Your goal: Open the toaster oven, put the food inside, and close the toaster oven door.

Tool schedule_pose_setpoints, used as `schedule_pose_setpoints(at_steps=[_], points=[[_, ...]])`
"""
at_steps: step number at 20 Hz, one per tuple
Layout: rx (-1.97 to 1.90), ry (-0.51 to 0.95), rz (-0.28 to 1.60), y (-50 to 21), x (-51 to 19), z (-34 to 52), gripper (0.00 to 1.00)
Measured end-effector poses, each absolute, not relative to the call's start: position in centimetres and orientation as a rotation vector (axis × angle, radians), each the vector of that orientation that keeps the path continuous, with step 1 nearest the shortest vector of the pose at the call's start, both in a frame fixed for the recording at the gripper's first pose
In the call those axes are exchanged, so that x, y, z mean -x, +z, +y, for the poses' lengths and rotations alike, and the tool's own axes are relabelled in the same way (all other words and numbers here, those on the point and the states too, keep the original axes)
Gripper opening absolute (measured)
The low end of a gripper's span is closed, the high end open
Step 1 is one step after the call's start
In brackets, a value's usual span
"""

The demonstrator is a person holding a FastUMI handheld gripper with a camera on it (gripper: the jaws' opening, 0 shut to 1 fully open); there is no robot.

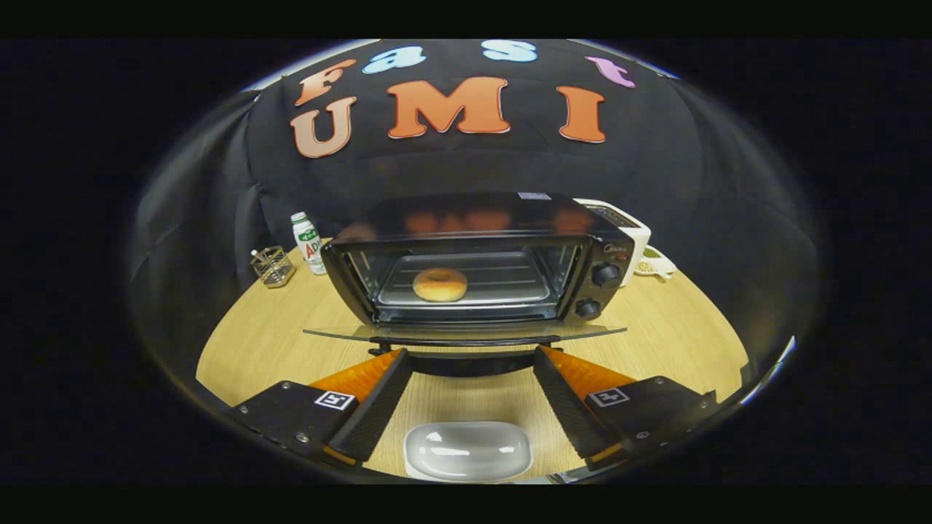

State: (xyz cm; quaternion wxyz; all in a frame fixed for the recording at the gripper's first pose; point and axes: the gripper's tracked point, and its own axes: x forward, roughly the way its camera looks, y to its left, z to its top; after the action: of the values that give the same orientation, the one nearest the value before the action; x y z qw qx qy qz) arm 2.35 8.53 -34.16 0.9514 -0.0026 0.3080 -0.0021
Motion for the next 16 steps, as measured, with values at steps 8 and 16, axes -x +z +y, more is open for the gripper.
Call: schedule_pose_setpoints(at_steps=[8, 16], points=[[0.001, 0.031, 0.520, -30.6, -7.4, 9.9, 1.00], [-0.007, 0.030, 0.426, -24.8, -9.0, 10.1, 1.00]])
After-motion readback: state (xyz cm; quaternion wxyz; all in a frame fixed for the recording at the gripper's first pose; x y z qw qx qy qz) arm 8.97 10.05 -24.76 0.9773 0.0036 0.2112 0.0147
